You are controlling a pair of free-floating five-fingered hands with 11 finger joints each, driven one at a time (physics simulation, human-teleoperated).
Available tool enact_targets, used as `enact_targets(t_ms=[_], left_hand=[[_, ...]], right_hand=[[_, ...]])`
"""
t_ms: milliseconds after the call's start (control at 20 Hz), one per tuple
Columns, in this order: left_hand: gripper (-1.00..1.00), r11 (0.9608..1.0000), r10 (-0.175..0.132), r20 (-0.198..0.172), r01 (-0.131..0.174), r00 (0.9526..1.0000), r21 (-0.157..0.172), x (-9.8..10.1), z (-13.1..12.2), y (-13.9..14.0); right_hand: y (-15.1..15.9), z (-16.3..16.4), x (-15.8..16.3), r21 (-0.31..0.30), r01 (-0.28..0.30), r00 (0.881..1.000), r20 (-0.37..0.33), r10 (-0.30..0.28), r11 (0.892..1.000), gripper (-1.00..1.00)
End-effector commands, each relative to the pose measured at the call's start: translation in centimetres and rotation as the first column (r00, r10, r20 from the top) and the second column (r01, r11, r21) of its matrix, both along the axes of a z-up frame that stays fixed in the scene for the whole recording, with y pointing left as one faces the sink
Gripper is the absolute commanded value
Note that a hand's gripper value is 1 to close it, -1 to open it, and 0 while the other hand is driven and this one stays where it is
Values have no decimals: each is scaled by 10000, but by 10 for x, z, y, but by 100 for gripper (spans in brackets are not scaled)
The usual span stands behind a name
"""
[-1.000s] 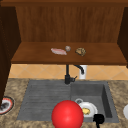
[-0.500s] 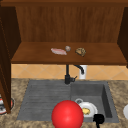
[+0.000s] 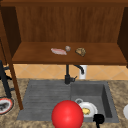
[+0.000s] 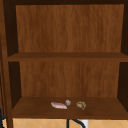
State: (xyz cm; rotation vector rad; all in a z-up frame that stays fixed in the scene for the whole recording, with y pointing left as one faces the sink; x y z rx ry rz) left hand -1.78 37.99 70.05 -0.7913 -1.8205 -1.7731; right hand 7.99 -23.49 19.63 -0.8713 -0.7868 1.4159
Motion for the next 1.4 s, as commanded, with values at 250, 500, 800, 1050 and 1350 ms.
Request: enact_targets(t_ms=[250, 500, 800, 1050, 1350], left_hand=[[-100, 9984, 359, 523, -382, 9980, 424, 17, -1, -62], [-100, 9947, 658, 536, -698, 9964, 758, 31, -2, -91], [-100, 9866, 1051, 703, -1129, 9920, 1177, 48, 0, -125], [-100, 9778, 1367, 772, -1470, 9876, 1494, 64, 1, -152], [-100, 9653, 1721, 844, -1851, 9815, 1840, 85, 2, -180]], right_hand=[[0, 0, 0, 0, 0, 10000, 0, 0, 10000, 0], [0, 0, 0, 0, 0, 10000, 0, 0, 10000, 0], [0, 0, 0, 0, 0, 10000, 0, 0, 10000, 0], [0, 0, 0, 0, 0, 10000, 0, 0, 10000, 0], [0, 0, 0, 0, 0, 10000, 0, 0, 10000, 0]])
